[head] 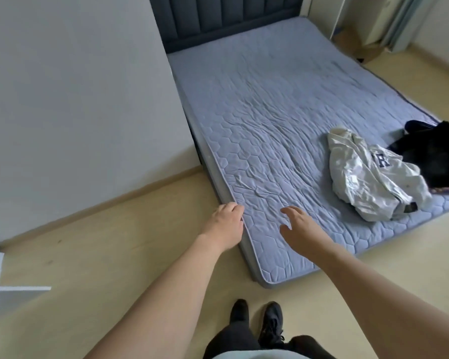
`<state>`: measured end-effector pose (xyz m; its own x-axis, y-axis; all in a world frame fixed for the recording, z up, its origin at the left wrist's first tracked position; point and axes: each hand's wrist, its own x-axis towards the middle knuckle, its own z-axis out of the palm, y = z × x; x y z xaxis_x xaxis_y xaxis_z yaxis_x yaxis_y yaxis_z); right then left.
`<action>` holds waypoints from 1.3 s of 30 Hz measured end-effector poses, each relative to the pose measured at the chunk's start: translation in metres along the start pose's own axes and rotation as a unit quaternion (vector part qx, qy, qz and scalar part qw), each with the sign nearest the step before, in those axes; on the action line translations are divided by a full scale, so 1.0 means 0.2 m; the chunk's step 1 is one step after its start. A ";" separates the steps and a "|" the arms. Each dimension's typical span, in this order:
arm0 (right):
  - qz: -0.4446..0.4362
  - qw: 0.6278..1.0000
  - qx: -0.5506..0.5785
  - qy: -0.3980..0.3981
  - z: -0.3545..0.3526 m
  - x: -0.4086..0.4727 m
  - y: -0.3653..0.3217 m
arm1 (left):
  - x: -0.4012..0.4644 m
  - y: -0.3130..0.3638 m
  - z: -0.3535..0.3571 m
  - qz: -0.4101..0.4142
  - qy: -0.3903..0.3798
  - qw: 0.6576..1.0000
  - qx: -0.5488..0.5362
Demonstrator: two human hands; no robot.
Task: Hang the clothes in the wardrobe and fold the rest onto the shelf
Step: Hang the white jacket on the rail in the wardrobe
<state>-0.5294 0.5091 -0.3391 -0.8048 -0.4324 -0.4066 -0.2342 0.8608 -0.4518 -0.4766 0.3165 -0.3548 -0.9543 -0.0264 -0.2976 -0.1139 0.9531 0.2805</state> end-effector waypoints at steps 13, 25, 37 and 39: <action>0.075 0.996 0.039 0.018 -0.59 0.00 1.26 | 0.77 1.12 0.21 0.033 -0.051 0.998 0.009; 0.105 0.993 0.054 0.004 -1.11 0.09 2.08 | 1.24 1.94 0.34 0.036 -0.090 0.995 0.010; 0.116 0.991 0.058 0.024 -1.61 0.32 2.95 | 1.91 2.74 0.40 0.001 -0.086 0.996 -0.018; 0.112 0.992 0.051 0.010 -1.73 0.38 3.10 | 1.99 2.93 0.42 -0.010 -0.092 0.995 -0.035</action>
<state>-0.9236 1.1034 -0.3760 -0.8410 -0.2278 -0.4907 0.0070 0.9024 -0.4309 -0.9007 0.8893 -0.3861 -0.8858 0.0162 -0.4638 -0.1581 0.9291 0.3344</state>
